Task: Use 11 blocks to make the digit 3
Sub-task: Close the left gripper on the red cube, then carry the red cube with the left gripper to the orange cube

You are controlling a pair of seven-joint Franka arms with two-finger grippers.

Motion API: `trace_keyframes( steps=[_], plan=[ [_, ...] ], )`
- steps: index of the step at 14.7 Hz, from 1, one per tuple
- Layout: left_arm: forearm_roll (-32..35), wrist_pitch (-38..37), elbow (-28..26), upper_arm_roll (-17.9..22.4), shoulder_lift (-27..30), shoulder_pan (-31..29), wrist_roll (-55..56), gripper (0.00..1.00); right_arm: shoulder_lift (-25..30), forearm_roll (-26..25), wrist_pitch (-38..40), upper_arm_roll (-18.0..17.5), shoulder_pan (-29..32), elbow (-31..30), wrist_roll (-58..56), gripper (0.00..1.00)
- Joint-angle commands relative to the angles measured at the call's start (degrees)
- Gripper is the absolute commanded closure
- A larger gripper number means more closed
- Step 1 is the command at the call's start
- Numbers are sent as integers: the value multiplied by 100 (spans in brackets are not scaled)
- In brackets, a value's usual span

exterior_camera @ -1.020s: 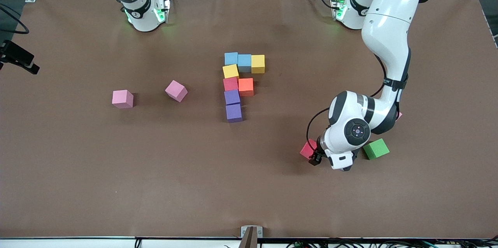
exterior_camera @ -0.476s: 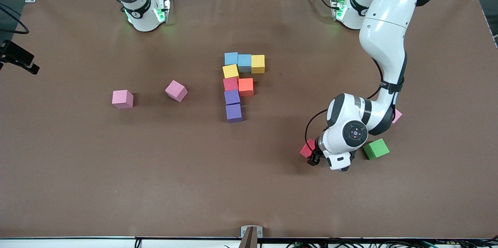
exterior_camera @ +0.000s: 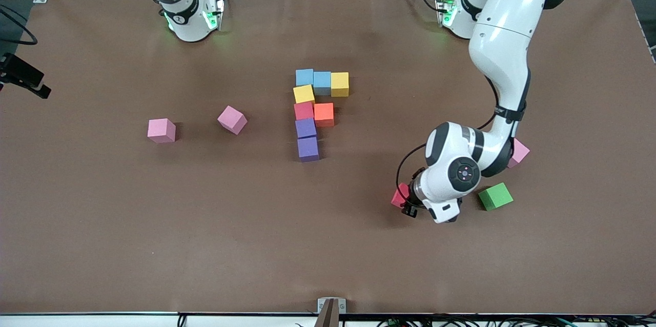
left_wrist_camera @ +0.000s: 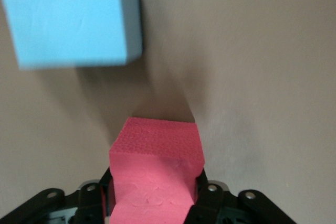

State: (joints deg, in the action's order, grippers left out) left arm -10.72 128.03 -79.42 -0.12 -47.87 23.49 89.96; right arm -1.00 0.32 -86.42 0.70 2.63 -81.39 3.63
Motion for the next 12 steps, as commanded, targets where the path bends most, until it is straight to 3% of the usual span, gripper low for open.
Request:
trace_keyframes(
  steps=[1, 4, 8, 12],
  plan=[
    [-44, 12, -310, 64, 356, 356, 950, 95, 91, -14, -15, -35, 36, -34, -20, 0],
    [-53, 186, -959, 29, 839, 533, 1566, 91, 91, -14, -15, -35, 36, -34, -20, 0],
    [-53, 1179, -2716, 29, 1937, 1060, 2481, 94, 91, -14, -33, -27, 36, -34, -20, 0],
    [-35, 1769, -3711, 73, 2396, 1841, 3859, 94, 91, -14, -68, -35, 45, -34, -20, 0]
  ],
)
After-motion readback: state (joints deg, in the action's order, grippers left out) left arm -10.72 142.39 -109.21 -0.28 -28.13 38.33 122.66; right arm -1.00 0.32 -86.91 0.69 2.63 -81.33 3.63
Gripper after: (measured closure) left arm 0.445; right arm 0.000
